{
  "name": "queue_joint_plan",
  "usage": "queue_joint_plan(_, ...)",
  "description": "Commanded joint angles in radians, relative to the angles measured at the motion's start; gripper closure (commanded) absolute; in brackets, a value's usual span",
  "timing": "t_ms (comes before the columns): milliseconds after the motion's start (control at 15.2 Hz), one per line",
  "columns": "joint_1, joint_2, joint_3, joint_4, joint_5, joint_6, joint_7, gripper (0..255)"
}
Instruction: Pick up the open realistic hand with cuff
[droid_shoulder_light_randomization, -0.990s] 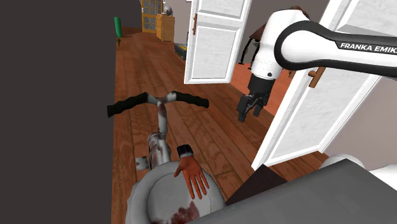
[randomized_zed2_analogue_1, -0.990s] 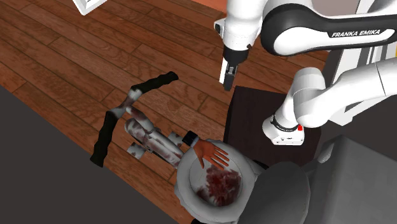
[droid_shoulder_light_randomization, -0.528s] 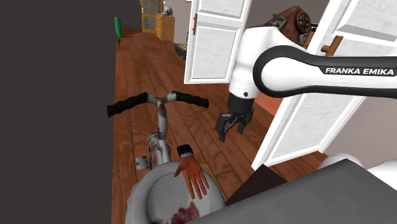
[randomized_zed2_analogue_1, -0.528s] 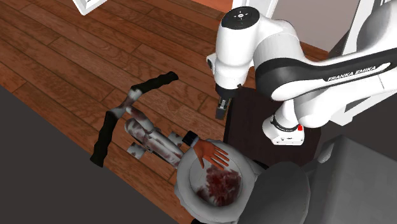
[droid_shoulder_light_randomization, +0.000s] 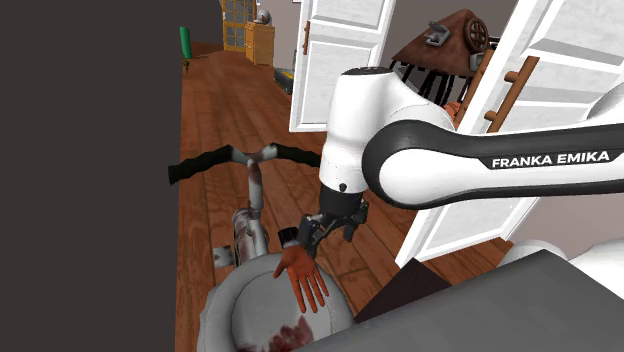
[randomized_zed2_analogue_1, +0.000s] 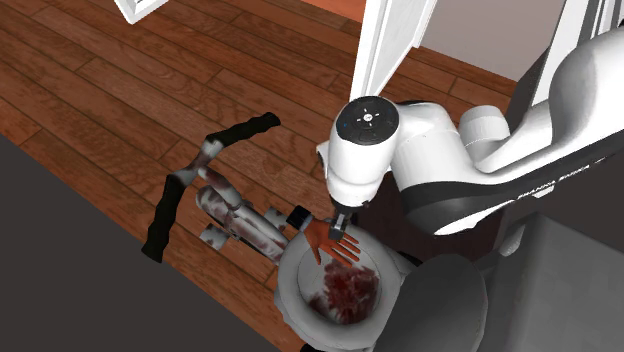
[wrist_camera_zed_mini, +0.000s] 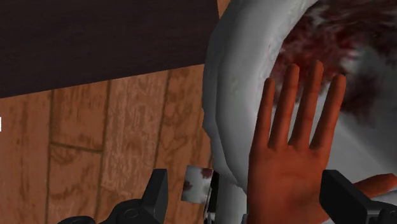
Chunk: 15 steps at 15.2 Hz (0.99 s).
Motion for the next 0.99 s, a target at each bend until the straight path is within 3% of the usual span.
queue_joint_plan(0, -0.005, 0.061, 0.059, 0.024, 0.001, 0.041, 0.069, 0)
queue_joint_plan(132, -0.012, 0.124, 0.116, 0.052, -0.009, 0.078, 0.138, 0)
queue_joint_plan(792, -0.017, 0.174, 0.15, -0.015, -0.011, 0.193, 0.152, 0)
queue_joint_plan(858, -0.017, 0.174, 0.15, -0.015, -0.011, 0.193, 0.152, 255)
queue_joint_plan(924, -0.017, 0.173, 0.15, -0.015, -0.011, 0.193, 0.152, 255)
